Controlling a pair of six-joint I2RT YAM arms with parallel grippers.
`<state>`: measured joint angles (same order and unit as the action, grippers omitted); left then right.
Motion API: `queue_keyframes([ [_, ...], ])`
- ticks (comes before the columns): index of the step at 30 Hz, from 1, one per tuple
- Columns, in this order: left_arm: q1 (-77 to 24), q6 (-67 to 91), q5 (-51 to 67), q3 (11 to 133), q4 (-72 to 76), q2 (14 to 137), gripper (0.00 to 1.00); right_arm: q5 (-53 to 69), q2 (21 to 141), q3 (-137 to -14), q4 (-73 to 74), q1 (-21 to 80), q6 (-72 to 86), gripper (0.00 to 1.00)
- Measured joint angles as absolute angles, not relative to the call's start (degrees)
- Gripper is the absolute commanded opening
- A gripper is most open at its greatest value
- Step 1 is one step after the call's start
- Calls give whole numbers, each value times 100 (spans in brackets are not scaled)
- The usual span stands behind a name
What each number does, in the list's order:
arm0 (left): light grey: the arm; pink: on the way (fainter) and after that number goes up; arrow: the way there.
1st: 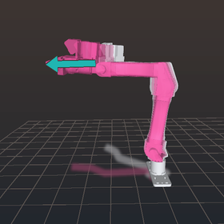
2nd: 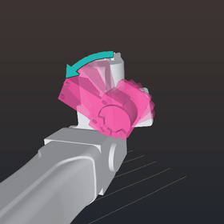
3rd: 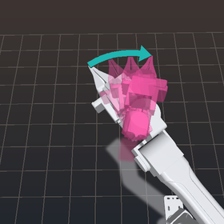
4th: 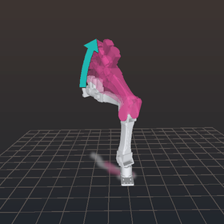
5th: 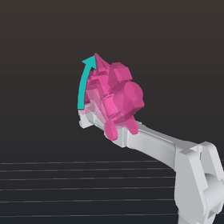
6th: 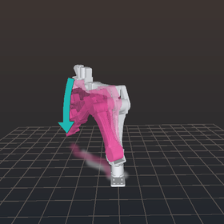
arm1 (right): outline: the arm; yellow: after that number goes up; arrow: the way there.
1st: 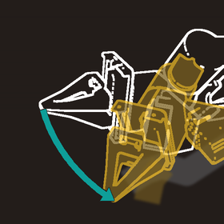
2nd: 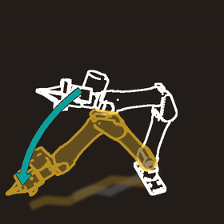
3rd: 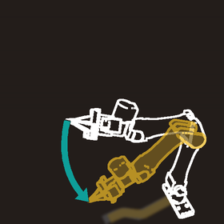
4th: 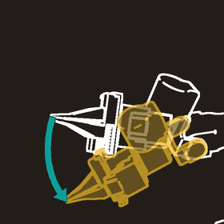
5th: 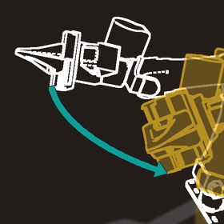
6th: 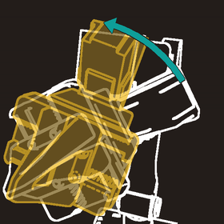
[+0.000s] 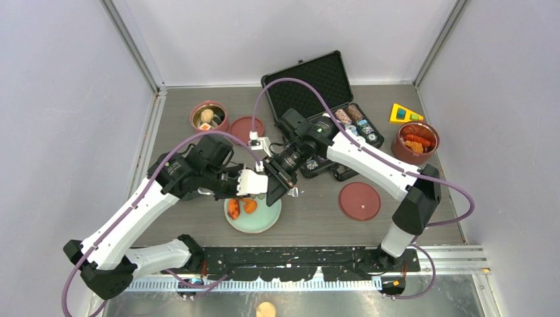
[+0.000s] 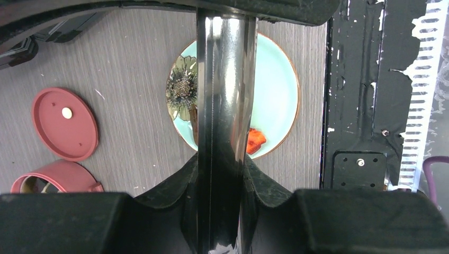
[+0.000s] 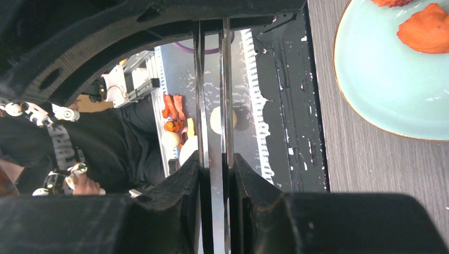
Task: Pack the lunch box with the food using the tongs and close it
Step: Pick up the clamp from the plate.
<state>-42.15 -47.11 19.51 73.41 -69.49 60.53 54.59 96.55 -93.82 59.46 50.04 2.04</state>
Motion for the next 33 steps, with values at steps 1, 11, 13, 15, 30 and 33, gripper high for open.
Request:
queue_keyframes([
  [1,-4215,-4705,1962,7343,-6954,6053,16,5446,9666,-9411,5970,5006,185,27],
  [11,-4215,-4652,2178,7415,-7017,6058,16,5387,9791,-9664,6112,5046,130,40],
  [13,-4215,-4652,2189,7448,-7065,6090,16,5391,9843,-9692,6136,5057,130,34],
  [15,-4215,-4650,2187,7491,-7118,6143,16,5411,9883,-9719,6171,5059,119,25],
  [30,-3538,-3839,2362,7664,-6746,5704,70,5009,9900,-9870,6418,4676,-130,13],
  [33,-2967,-2991,2473,7782,-6309,5280,77,4521,9854,-9703,6403,4550,-187,16],
])
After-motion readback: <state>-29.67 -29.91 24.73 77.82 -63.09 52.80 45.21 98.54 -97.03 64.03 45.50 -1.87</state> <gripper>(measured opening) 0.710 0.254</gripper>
